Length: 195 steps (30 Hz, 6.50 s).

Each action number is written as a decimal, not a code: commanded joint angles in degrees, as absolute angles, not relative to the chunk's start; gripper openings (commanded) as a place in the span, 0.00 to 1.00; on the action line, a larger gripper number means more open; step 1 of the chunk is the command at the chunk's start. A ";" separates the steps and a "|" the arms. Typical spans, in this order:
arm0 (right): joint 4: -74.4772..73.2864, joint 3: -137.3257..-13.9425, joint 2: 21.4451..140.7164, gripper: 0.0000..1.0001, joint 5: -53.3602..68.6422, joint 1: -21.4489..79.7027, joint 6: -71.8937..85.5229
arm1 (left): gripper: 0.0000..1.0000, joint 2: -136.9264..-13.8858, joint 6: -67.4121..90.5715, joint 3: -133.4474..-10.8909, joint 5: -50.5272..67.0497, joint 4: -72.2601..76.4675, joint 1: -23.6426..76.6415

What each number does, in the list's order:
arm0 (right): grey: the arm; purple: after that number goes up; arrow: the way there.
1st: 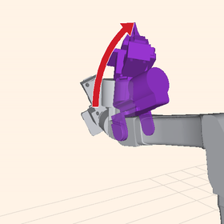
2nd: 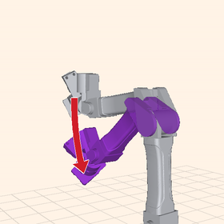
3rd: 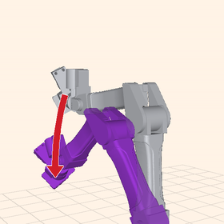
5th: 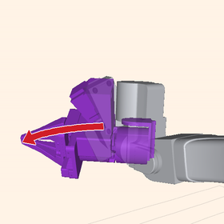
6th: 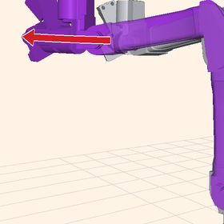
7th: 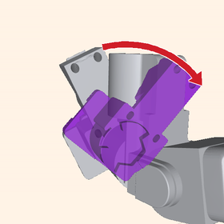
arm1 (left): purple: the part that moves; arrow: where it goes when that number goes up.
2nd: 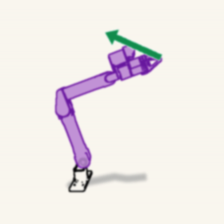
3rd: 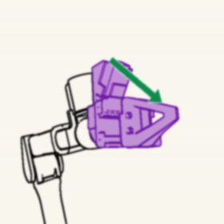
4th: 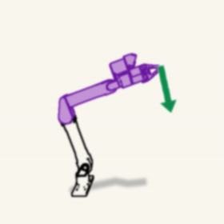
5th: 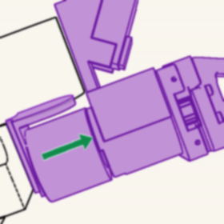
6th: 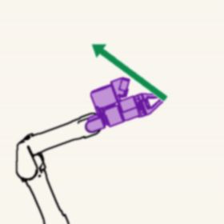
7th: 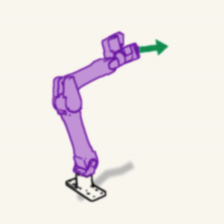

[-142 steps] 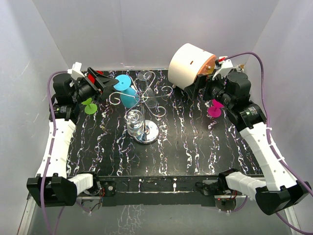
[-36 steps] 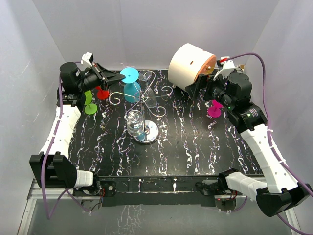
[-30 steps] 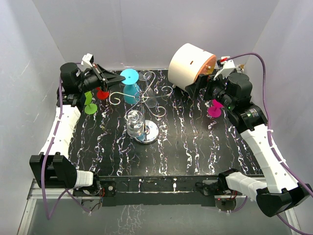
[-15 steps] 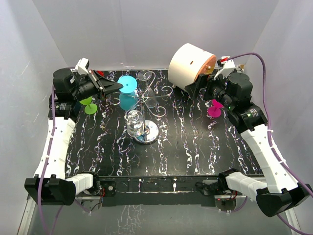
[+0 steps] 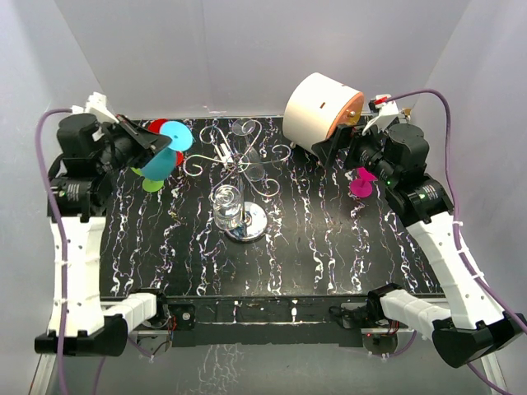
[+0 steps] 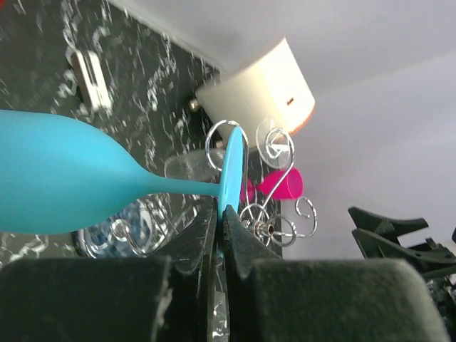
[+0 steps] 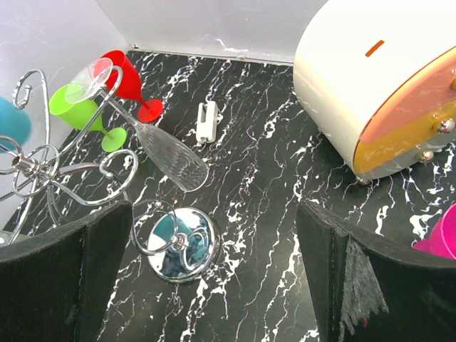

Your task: Take the wine glass off the wine glass rack

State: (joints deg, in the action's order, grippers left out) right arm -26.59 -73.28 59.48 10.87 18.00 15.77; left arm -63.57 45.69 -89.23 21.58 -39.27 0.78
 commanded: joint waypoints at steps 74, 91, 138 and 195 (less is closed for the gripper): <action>47.69 -67.47 64.59 0.00 23.84 35.79 59.88 | 0.88 -51.93 103.45 -57.25 48.08 51.76 3.06; -25.06 -67.39 40.03 0.00 -33.84 35.81 6.92 | 0.98 -49.36 55.34 -77.15 44.29 -6.39 3.11; -51.89 -78.45 83.24 0.00 -23.42 0.44 36.01 | 0.99 -49.05 38.50 -87.77 36.03 -24.78 5.51; -48.79 -85.57 71.75 0.78 -6.59 -3.83 32.99 | 0.99 -48.51 44.56 -86.98 36.71 -31.42 7.45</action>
State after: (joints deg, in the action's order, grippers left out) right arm -52.18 -82.87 76.49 -14.11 -4.32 34.33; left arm -48.93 42.89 -86.67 33.95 -29.82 7.07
